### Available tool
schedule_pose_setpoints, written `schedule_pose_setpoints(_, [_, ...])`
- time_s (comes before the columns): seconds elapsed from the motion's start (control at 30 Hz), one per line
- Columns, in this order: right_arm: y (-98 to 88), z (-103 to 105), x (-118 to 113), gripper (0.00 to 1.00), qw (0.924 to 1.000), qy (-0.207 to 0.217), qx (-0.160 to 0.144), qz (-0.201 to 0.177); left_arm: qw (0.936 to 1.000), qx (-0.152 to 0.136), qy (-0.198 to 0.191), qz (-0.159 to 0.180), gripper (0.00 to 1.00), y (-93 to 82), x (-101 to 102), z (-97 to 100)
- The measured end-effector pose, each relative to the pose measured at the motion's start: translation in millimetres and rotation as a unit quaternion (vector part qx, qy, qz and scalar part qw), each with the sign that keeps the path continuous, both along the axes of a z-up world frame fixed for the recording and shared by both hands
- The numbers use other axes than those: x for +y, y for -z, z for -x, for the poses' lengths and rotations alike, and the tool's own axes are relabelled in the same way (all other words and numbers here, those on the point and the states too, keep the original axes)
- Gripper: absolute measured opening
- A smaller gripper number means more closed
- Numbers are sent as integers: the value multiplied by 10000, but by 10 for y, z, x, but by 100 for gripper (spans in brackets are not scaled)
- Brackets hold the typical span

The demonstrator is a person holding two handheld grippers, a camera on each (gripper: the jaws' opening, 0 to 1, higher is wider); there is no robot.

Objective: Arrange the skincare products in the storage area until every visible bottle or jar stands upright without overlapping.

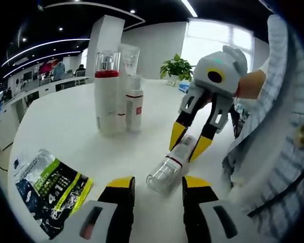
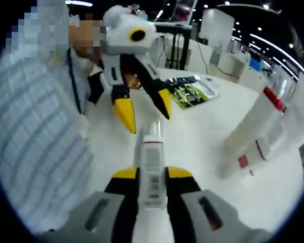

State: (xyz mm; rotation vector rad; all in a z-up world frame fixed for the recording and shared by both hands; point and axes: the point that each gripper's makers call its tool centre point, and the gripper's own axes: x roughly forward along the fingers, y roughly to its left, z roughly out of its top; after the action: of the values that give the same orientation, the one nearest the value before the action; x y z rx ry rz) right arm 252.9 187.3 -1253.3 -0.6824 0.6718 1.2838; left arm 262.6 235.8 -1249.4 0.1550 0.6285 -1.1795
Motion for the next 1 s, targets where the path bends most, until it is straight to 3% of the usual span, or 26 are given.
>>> schedule_pose_setpoints(0.2, [11,51,25,18,9990,-414,-44,179,9997,-35,222,43,32,-17,-59,54])
schedule_pose_setpoints(0.33, [16,62,35,19,9982,-551,-28,254,9977,-58,643,-190,31,64,-77,171])
schedule_pose_setpoints(0.6, [22,105,39,19,9958,-816,-111,404,9969,-135,709,-327,28,144,-79,216])
schedule_pose_setpoints(0.83, [26,121,45,19,9951,-870,-133,454,9964,-234,746,-319,22,161,-94,216])
schedule_pose_setpoints(0.93, [35,112,45,20,9969,-658,-67,415,9968,2,747,-279,20,133,-97,245])
schedule_pose_setpoints(1.0, [35,60,25,22,9973,-537,-192,458,9978,73,646,-151,19,67,-120,226])
